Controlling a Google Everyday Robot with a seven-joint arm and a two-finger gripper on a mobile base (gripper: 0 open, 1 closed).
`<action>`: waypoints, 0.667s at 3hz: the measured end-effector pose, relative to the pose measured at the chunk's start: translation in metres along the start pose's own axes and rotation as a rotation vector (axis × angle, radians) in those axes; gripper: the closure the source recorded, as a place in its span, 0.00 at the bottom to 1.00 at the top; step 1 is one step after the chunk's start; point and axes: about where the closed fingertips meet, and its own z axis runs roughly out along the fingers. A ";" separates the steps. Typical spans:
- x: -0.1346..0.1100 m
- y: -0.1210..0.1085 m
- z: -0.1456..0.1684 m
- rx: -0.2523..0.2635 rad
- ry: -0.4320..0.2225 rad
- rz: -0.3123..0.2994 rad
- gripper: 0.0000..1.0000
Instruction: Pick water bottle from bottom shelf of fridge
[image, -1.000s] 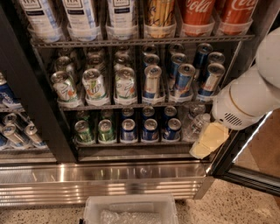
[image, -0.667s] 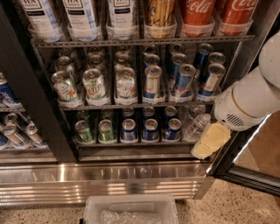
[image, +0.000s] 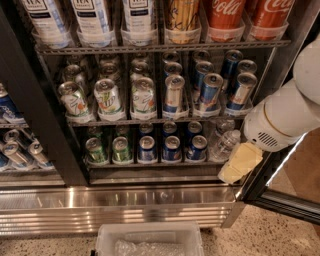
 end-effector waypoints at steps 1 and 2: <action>0.002 0.003 0.002 -0.003 0.005 0.002 0.00; 0.022 0.022 0.018 -0.021 0.031 0.005 0.00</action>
Offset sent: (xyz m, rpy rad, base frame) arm -0.0846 -0.0098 -0.1023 -0.0487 0.1289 -0.0003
